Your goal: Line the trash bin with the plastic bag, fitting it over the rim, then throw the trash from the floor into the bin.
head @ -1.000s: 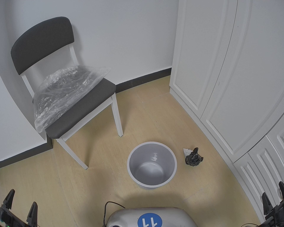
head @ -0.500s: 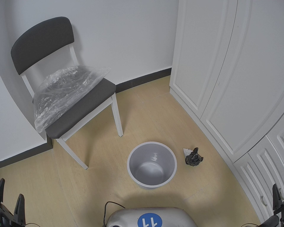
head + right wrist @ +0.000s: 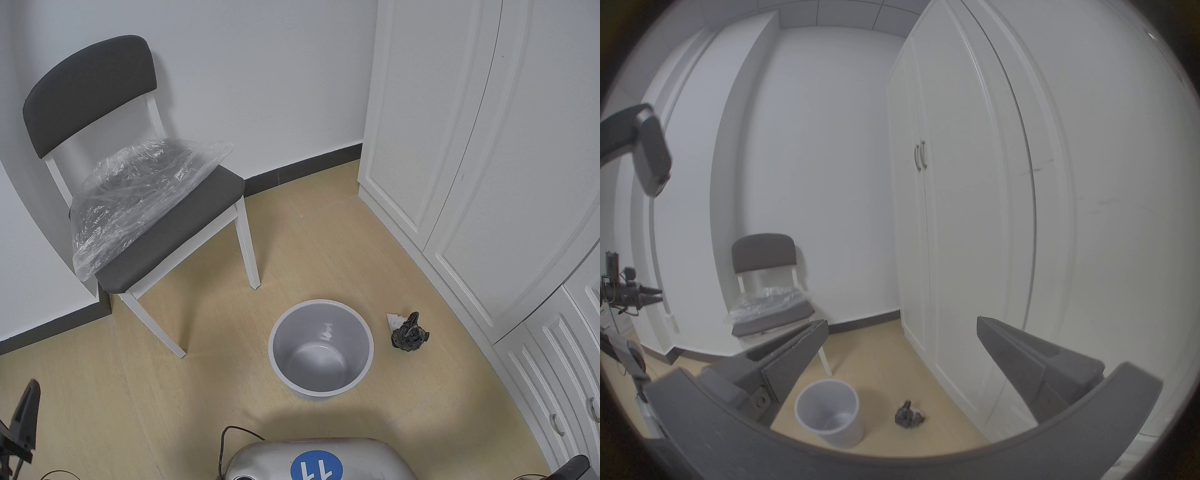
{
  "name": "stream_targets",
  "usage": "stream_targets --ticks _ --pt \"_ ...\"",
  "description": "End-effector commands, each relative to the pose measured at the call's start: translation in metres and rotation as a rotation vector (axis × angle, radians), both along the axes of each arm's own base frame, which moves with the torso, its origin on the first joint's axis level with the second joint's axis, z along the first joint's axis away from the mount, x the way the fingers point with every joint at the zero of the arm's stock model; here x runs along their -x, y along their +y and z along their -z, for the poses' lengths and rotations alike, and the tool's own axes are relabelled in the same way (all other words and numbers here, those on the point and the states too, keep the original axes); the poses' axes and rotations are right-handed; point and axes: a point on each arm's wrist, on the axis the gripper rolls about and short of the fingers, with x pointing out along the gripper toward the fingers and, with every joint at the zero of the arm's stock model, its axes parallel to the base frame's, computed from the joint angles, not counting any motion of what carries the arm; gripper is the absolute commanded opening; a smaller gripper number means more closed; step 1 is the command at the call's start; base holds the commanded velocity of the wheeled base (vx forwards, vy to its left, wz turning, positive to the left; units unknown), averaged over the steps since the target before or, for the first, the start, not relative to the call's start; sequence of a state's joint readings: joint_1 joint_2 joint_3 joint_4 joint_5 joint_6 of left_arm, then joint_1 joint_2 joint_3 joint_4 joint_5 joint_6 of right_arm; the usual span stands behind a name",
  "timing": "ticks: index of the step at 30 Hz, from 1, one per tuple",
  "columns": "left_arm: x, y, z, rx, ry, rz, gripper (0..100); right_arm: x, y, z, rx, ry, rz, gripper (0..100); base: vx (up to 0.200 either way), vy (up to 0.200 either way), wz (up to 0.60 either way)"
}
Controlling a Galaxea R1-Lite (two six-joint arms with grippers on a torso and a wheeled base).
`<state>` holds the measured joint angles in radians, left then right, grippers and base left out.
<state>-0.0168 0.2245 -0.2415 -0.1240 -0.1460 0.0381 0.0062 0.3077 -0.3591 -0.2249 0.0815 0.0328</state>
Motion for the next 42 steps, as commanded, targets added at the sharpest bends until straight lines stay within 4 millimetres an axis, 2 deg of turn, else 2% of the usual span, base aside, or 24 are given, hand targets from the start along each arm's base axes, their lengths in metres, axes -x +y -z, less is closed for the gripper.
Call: stream_targets --ticks 1,2,3,4,5,7,8,10,14,19,29,35,39,42 --pt "-0.09 0.005 -0.048 -0.134 0.187 -0.123 100 -0.089 0.003 -0.061 -0.056 0.011 -0.041 100 0.0 0.0 0.0" --pt "-0.102 0.007 -0.053 -0.135 0.164 -0.136 100 -0.101 0.004 -0.067 -0.073 -0.017 -0.045 100 0.0 0.0 0.0" --pt "-0.102 0.007 -0.053 -0.135 0.164 -0.136 100 -0.102 0.004 -0.067 -0.076 -0.02 -0.045 100 0.0 0.0 0.0" --pt "-0.123 0.009 -0.053 -0.145 0.167 -0.173 100 -0.12 0.005 -0.076 -0.115 -0.059 -0.038 100 0.0 0.0 0.0" --pt "-0.131 0.009 -0.051 -0.161 0.177 -0.199 100 -0.129 0.005 -0.079 -0.139 -0.071 -0.027 100 0.0 0.0 0.0" --pt "-0.14 0.01 -0.048 -0.187 0.193 -0.234 100 -0.135 0.007 -0.079 -0.156 -0.069 -0.012 100 0.0 0.0 0.0" --pt "-0.153 0.011 -0.039 -0.232 0.245 -0.274 100 -0.145 0.01 -0.071 -0.18 -0.026 0.03 100 0.0 0.0 0.0" --pt "-0.162 0.012 -0.032 -0.244 0.271 -0.279 100 -0.152 0.015 -0.061 -0.196 0.025 0.039 100 0.0 0.0 0.0" --pt "-0.172 0.013 -0.026 -0.266 0.31 -0.285 100 -0.167 0.02 -0.056 -0.204 0.064 0.041 100 0.0 0.0 0.0" --pt "-0.189 0.02 -0.016 -0.391 0.394 -0.362 100 -0.169 0.023 -0.054 -0.203 0.08 0.054 100 0.0 0.0 0.0" --pt "-0.235 0.037 0.001 -0.44 0.476 -0.415 100 -0.171 0.023 -0.058 -0.213 0.072 0.087 100 0.0 0.0 0.0" --pt "-0.265 0.048 0.002 -0.446 0.486 -0.502 100 -0.171 0.022 -0.059 -0.213 0.065 0.09 100 0.0 0.0 0.0" --pt "-0.274 0.049 0.008 -0.45 0.507 -0.5 100 -0.171 0.022 -0.062 -0.215 0.055 0.093 100 0.0 0.0 0.0" --pt "-0.291 0.054 0.011 -0.452 0.507 -0.509 100 -0.169 0.021 -0.063 -0.217 0.047 0.094 100 0.0 0.0 0.0"
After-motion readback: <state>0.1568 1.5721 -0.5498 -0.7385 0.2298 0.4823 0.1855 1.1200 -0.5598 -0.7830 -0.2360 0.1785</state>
